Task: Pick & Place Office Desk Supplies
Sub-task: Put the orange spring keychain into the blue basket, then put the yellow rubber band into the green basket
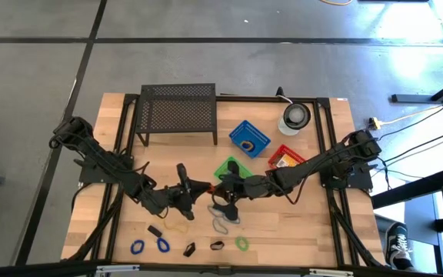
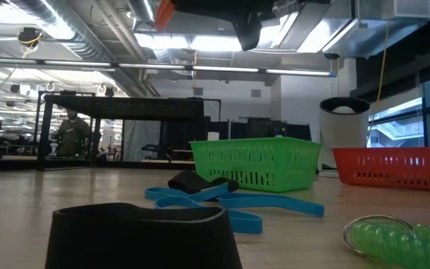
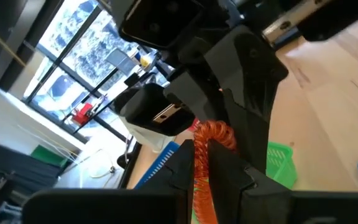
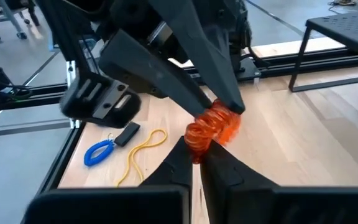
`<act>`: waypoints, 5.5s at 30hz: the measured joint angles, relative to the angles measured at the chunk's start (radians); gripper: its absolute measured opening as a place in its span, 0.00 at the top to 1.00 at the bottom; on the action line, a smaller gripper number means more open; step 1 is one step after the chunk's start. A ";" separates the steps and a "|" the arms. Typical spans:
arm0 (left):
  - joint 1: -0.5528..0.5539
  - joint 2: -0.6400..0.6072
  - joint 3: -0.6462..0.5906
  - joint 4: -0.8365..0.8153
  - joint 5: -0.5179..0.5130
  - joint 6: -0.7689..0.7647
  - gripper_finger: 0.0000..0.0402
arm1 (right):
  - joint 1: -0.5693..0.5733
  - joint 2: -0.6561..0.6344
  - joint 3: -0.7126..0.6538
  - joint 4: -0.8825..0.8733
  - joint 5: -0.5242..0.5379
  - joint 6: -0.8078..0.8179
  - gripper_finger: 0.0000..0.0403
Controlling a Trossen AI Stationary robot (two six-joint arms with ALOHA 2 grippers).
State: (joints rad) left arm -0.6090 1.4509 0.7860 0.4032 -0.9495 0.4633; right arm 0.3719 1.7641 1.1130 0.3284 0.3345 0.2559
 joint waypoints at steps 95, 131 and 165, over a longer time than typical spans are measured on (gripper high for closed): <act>-0.008 0.000 0.000 -0.720 0.936 -1.322 0.57 | 0.052 -0.182 0.000 -0.968 0.519 0.578 0.63; -0.227 0.217 0.005 -0.849 0.763 -0.947 0.98 | 0.046 -0.182 0.000 -0.963 0.548 0.566 0.64; 0.056 -0.070 -0.001 0.047 -0.012 -0.321 0.99 | 0.105 -0.181 -0.001 -0.530 0.503 0.216 0.64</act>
State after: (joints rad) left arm -0.5533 1.3811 0.7849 0.4503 -0.9614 0.1421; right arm 0.4769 1.5835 1.1121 -0.2014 0.8371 0.4717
